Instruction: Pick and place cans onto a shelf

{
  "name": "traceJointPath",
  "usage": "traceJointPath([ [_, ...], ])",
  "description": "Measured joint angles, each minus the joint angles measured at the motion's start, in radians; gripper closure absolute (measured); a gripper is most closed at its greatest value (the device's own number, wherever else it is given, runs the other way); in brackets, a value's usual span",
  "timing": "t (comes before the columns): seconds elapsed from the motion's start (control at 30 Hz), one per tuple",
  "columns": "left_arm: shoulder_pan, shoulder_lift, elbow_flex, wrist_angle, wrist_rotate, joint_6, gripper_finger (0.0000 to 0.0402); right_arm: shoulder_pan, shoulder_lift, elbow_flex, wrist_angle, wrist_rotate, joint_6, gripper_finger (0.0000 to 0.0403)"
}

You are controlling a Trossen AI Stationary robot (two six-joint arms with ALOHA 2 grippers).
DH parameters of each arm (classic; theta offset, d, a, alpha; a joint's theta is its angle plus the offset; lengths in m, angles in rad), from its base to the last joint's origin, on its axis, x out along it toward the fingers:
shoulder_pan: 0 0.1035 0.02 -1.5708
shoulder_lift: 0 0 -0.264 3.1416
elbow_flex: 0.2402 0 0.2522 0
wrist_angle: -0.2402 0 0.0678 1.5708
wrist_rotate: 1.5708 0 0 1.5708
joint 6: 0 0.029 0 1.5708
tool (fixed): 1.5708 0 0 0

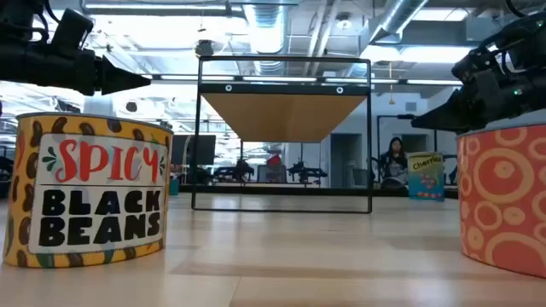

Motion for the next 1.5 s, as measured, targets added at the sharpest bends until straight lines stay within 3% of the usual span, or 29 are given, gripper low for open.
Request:
traceJointPath([
  [1.5, 0.000, 0.000, 0.000, 0.000, 0.000, 0.032, 0.0359, 0.000, 0.000, 0.000, 0.000, 0.000, 0.000, 0.0369],
])
